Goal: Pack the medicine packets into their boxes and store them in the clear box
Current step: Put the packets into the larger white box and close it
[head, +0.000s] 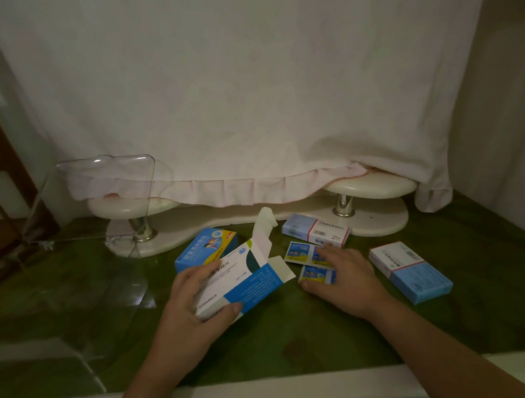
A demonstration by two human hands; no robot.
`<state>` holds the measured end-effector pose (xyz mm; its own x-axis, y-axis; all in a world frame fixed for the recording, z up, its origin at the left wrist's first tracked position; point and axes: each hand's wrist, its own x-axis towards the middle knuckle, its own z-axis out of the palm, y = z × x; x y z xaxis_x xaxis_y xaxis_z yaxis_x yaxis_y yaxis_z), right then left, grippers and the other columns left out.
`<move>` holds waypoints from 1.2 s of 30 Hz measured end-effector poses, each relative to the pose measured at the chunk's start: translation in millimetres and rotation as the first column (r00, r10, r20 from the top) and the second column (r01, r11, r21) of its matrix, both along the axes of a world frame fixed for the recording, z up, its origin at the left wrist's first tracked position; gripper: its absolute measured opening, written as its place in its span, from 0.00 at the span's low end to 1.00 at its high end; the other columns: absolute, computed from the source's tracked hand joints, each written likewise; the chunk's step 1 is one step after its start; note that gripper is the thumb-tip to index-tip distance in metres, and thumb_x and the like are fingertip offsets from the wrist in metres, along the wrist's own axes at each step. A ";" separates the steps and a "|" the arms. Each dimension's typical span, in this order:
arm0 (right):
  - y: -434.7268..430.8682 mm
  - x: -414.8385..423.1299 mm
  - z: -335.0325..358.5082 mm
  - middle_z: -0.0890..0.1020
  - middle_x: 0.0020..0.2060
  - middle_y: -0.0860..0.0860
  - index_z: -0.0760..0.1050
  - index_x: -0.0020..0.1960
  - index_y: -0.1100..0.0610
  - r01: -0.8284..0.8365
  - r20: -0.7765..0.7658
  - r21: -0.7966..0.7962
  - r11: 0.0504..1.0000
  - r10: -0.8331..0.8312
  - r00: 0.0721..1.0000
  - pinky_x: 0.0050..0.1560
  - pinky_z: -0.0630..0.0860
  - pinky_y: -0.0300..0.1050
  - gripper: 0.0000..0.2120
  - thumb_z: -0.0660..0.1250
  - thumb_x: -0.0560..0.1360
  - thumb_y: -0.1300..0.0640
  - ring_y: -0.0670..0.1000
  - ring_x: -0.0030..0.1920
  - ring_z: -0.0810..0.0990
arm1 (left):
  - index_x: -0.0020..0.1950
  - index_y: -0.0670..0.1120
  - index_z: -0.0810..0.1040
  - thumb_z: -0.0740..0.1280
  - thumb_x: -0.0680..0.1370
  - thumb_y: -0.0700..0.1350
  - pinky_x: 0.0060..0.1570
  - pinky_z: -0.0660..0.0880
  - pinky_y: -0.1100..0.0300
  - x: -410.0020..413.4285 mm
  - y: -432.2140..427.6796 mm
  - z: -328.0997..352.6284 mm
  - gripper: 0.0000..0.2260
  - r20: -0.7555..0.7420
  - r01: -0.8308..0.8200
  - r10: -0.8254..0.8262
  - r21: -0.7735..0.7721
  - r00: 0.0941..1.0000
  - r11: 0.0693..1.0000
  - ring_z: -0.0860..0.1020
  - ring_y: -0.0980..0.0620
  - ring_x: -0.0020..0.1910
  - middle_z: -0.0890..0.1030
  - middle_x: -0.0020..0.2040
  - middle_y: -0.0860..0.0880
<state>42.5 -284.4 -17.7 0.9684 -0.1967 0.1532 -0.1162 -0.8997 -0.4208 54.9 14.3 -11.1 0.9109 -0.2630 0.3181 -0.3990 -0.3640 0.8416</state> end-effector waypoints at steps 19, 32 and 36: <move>1.4 -6.0 1.6 0.76 0.64 0.44 0.72 0.69 0.45 -0.013 0.111 -0.020 1.000 0.015 0.994 0.65 0.70 0.47 0.29 0.67 0.71 0.34 0.46 0.64 0.68 | 0.67 0.67 0.69 0.76 0.67 0.55 0.45 0.77 0.66 -0.8 -0.5 1.6 0.30 -0.014 -0.019 0.019 0.008 1.000 1.000 0.69 0.61 0.63 0.64 0.61 0.72; 4.2 -10.4 -0.2 0.79 0.59 0.44 0.75 0.67 0.46 0.004 0.183 -0.085 0.996 0.011 0.983 0.58 0.72 0.42 0.24 0.63 0.75 0.36 0.45 0.59 0.71 | 0.67 0.66 0.69 0.74 0.65 0.58 0.47 0.76 0.67 -0.3 -0.2 -0.6 0.31 -0.002 -0.017 0.017 0.004 1.000 1.000 0.69 0.63 0.64 0.65 0.61 0.70; 7.8 -12.5 1.7 0.79 0.61 0.45 0.75 0.67 0.48 0.023 0.211 -0.115 0.993 0.001 0.977 0.60 0.71 0.43 0.20 0.62 0.79 0.42 0.47 0.60 0.72 | 0.67 0.66 0.70 0.73 0.64 0.61 0.49 0.77 0.62 0.6 0.0 -1.4 0.32 -0.006 -0.017 0.017 0.003 1.000 1.000 0.69 0.61 0.64 0.65 0.61 0.71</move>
